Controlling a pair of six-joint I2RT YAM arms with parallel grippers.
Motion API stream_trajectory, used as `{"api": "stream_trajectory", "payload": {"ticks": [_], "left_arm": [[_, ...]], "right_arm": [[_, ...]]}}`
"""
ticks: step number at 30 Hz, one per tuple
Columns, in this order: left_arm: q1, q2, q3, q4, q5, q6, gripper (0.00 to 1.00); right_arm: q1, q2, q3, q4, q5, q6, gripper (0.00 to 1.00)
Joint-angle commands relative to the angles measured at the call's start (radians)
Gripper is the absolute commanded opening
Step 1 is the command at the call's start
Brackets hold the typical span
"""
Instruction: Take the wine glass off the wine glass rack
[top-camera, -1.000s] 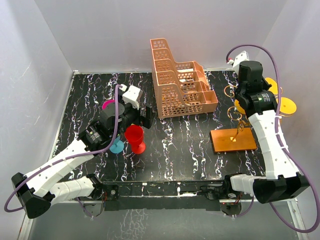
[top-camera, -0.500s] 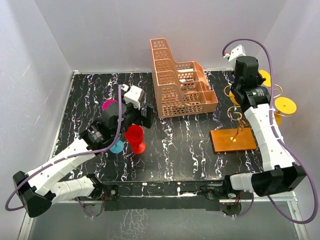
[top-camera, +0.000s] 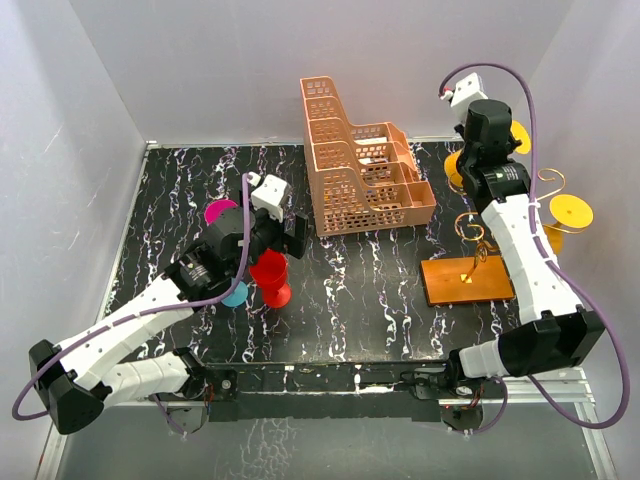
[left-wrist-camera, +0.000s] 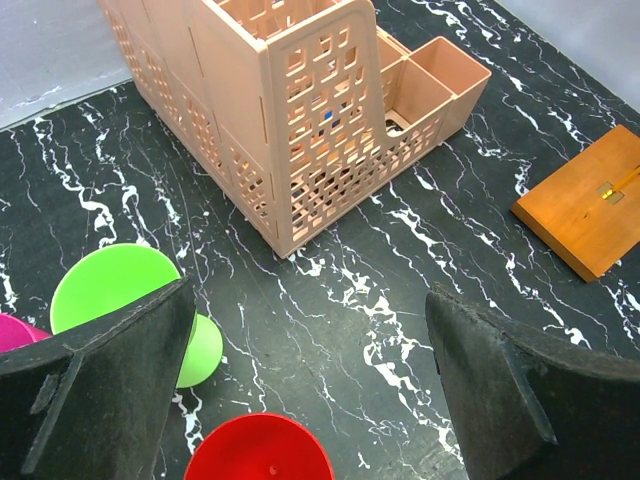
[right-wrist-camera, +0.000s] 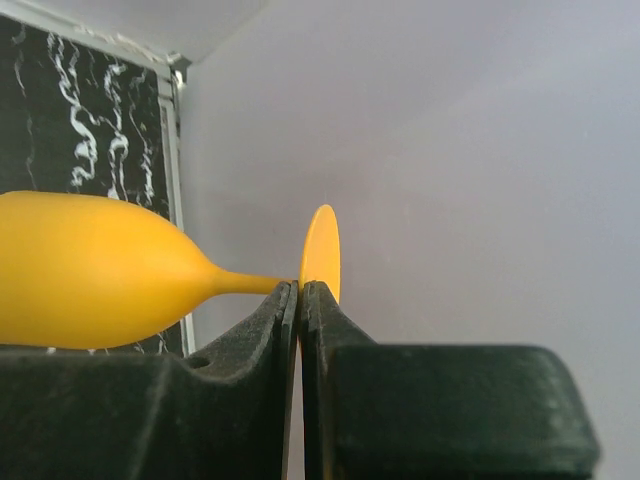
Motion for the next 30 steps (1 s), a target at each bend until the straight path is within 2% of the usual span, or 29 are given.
{"api": "stream_trajectory", "payload": {"ticks": [1, 4, 9, 10, 13, 16, 18, 23, 26, 30], "left_arm": [[-0.006, -0.034, -0.034, 0.067, 0.029, 0.016, 0.97], [-0.006, -0.057, -0.048, 0.083, 0.024, 0.014, 0.97], [-0.005, -0.120, -0.115, 0.162, 0.024, 0.020, 0.97], [-0.006, -0.123, -0.120, 0.172, 0.019, 0.024, 0.97], [-0.006, -0.126, -0.131, 0.180, -0.002, 0.029, 0.97], [-0.005, -0.123, -0.143, 0.191, -0.030, 0.041, 0.97], [-0.006, -0.124, -0.151, 0.200, -0.039, 0.051, 0.97], [-0.006, -0.133, -0.181, 0.231, -0.053, 0.063, 0.97], [-0.006, -0.131, -0.192, 0.247, -0.053, 0.067, 0.97], [-0.006, -0.126, -0.213, 0.262, -0.092, 0.085, 0.97]], "right_arm": [[0.017, -0.006, 0.076, 0.156, -0.081, 0.053, 0.08], [0.037, -0.013, 0.060, 0.252, -0.149, 0.116, 0.08], [0.056, -0.026, 0.095, 0.265, -0.364, 0.333, 0.08], [0.056, -0.042, 0.086, 0.270, -0.453, 0.395, 0.08], [0.056, -0.131, -0.005, 0.360, -0.651, 0.545, 0.08], [0.054, -0.248, -0.148, 0.503, -0.785, 0.728, 0.08], [0.056, -0.312, -0.219, 0.539, -0.849, 0.810, 0.08], [0.054, -0.437, -0.305, 0.507, -0.836, 0.933, 0.08], [0.055, -0.498, -0.337, 0.496, -0.816, 0.952, 0.08], [0.055, -0.528, -0.286, 0.402, -0.767, 0.946, 0.08]]}}
